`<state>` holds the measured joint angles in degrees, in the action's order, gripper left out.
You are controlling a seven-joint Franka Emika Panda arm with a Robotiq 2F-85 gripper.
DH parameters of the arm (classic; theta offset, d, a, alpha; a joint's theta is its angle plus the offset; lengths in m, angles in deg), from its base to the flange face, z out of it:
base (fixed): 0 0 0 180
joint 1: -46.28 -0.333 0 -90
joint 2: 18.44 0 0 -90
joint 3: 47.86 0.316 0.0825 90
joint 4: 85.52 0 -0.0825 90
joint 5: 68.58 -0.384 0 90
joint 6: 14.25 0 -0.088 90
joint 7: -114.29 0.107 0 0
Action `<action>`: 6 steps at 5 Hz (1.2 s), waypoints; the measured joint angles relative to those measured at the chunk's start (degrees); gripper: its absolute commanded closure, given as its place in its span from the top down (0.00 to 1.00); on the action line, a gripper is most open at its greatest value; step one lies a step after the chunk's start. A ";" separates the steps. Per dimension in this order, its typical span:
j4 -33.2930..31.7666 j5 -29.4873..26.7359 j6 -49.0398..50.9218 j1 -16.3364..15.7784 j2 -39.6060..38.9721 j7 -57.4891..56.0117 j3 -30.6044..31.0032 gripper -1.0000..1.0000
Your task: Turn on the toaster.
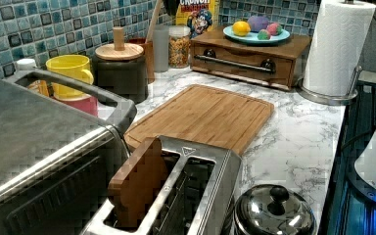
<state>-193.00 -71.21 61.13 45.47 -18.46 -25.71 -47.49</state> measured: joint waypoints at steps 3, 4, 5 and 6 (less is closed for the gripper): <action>-0.17 -0.18 -0.18 -0.05 -0.52 -1.39 0.23 0.00; -0.73 -0.18 -0.31 -0.09 -0.71 -4.74 1.05 0.00; -2.57 -0.86 -1.13 -1.39 -0.16 -8.14 1.44 0.00; -5.82 -2.71 -5.25 -1.97 0.58 -9.06 3.47 0.00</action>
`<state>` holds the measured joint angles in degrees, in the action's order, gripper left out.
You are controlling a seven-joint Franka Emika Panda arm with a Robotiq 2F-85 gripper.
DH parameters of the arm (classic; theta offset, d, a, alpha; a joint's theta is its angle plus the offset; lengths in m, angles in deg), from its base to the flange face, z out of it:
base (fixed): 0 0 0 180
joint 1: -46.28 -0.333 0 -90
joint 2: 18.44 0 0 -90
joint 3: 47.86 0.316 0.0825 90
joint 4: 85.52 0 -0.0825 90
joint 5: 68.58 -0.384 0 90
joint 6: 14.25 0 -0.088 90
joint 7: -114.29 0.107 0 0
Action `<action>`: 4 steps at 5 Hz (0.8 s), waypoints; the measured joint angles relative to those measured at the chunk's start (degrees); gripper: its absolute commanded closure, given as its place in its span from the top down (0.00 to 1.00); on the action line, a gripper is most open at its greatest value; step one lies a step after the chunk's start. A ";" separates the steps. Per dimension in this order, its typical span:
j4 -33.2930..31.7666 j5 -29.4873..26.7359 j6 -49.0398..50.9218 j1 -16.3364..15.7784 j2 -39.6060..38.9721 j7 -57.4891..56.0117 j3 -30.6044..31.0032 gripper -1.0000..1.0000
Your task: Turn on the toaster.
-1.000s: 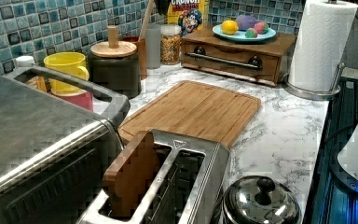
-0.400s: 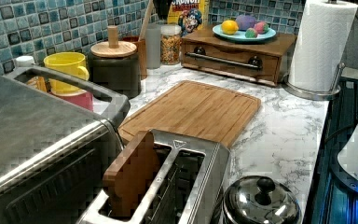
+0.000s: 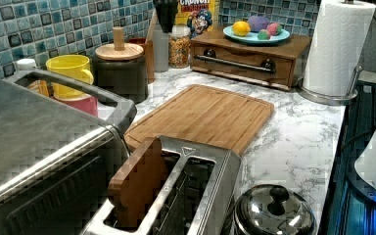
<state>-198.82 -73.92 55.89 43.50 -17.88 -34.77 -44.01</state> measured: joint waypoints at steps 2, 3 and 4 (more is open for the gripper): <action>-8.23 -2.91 -1.11 -2.90 1.91 -4.57 3.76 0.00; -14.38 -5.42 -5.36 -4.13 5.50 -7.70 5.98 0.00; -18.97 -5.49 -7.06 -5.91 10.42 -11.23 7.05 0.00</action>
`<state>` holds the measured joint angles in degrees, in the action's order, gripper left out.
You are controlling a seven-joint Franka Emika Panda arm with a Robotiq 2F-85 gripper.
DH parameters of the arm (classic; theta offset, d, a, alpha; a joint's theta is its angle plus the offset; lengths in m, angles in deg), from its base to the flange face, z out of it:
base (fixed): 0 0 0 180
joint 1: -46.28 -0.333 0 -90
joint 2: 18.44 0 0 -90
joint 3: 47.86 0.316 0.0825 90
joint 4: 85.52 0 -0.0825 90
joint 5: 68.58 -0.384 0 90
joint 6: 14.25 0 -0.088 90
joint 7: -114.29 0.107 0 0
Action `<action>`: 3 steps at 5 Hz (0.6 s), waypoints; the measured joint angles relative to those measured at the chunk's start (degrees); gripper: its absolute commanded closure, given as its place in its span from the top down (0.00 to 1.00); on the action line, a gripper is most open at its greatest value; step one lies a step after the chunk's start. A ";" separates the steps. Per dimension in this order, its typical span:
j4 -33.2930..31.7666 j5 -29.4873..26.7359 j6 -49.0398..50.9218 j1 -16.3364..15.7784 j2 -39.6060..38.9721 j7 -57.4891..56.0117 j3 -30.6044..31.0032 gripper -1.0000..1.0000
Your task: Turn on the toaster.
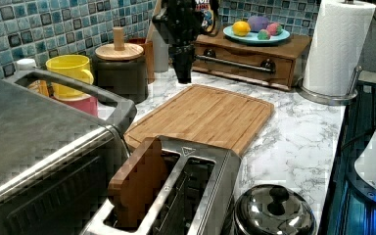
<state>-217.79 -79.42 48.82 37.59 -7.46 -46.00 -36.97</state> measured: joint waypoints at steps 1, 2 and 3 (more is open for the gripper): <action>-2.01 0.01 1.08 -1.31 4.05 -0.27 0.62 0.00; -2.13 -1.29 0.57 -2.11 4.71 -1.36 1.51 0.00; -2.24 -2.24 0.64 -3.22 3.67 -1.75 2.37 0.00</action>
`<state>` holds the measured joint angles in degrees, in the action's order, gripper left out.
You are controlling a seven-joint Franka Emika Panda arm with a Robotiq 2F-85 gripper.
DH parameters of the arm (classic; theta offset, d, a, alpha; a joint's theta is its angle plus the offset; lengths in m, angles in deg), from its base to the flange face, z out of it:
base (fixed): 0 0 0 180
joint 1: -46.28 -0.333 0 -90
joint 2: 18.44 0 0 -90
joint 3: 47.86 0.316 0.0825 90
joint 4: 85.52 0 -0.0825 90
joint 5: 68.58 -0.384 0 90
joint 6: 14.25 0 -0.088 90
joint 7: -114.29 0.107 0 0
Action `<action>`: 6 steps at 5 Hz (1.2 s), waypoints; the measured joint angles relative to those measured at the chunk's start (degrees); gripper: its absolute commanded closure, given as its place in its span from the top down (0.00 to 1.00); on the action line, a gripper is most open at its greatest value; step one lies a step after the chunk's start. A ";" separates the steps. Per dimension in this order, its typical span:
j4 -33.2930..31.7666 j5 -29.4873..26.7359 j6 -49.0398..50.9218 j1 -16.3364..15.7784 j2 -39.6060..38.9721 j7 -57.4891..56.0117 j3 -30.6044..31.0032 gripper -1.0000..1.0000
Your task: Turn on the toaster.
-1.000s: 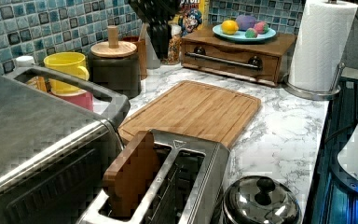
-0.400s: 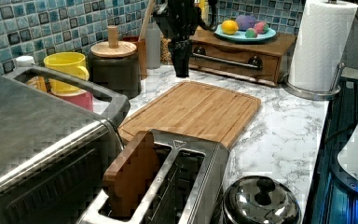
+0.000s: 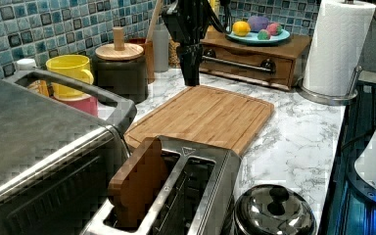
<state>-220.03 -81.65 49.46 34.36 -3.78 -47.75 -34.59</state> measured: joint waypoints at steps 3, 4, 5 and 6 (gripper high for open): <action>-1.57 -1.04 -2.20 -4.69 -2.77 -6.28 0.93 0.00; -1.79 -1.08 -2.50 -5.07 -2.78 -6.28 1.57 0.00; -1.90 -2.20 -3.26 -5.11 -2.78 -6.28 2.32 0.00; -1.79 -5.01 -5.19 -5.07 -3.99 -6.28 2.81 0.00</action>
<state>-221.82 -86.67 44.28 29.29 -7.77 -54.03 -31.78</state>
